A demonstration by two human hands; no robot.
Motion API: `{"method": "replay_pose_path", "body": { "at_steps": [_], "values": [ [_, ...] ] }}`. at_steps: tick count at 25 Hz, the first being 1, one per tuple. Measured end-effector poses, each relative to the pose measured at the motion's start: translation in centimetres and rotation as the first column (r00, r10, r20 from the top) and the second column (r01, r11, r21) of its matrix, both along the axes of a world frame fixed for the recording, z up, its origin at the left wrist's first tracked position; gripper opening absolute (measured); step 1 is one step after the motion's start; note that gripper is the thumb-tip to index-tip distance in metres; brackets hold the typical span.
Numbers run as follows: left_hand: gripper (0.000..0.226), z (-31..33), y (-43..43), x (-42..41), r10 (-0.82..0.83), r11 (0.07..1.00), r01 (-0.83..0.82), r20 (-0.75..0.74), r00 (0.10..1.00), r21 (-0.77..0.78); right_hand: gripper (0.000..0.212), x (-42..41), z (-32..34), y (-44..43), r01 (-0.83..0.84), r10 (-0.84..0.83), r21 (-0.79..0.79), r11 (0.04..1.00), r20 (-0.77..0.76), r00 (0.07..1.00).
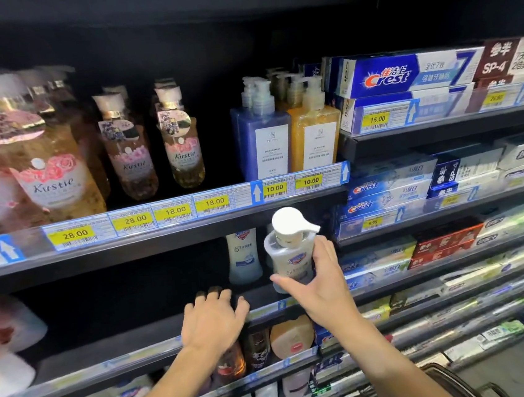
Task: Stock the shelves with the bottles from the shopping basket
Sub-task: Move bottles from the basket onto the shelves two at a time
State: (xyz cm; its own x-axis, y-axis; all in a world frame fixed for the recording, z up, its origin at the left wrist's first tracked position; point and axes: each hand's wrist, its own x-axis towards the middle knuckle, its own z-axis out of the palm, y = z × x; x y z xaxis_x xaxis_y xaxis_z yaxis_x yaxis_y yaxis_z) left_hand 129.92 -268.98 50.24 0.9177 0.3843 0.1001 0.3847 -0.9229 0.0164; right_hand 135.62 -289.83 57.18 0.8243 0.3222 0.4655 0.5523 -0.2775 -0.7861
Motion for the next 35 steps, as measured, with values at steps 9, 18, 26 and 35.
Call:
{"method": "replay_pose_path", "body": {
  "at_steps": [9,18,26,35],
  "values": [
    [0.064,-0.3,0.0,0.1,0.011,1.000,-0.012,0.006,1.000,0.009,0.067,2.4,-4.8,0.8,0.124,-0.126,-0.023,0.992,-0.210,0.970],
    [0.061,-0.2,0.1,0.1,0.008,1.000,-0.008,0.004,1.000,-0.023,0.092,4.1,-5.0,1.9,0.189,-0.223,-0.141,0.972,-0.293,0.930],
    [0.062,-0.1,0.1,0.0,0.006,0.998,-0.005,0.012,1.000,-0.064,0.094,2.6,-6.1,2.1,0.276,-0.356,-0.422,0.864,-0.124,0.926],
    [0.060,0.0,0.3,-0.2,-0.013,0.995,0.012,-0.012,1.000,-0.099,0.098,2.7,-5.0,2.8,0.274,-0.392,-0.502,0.820,-0.145,0.908]
  ]
}}
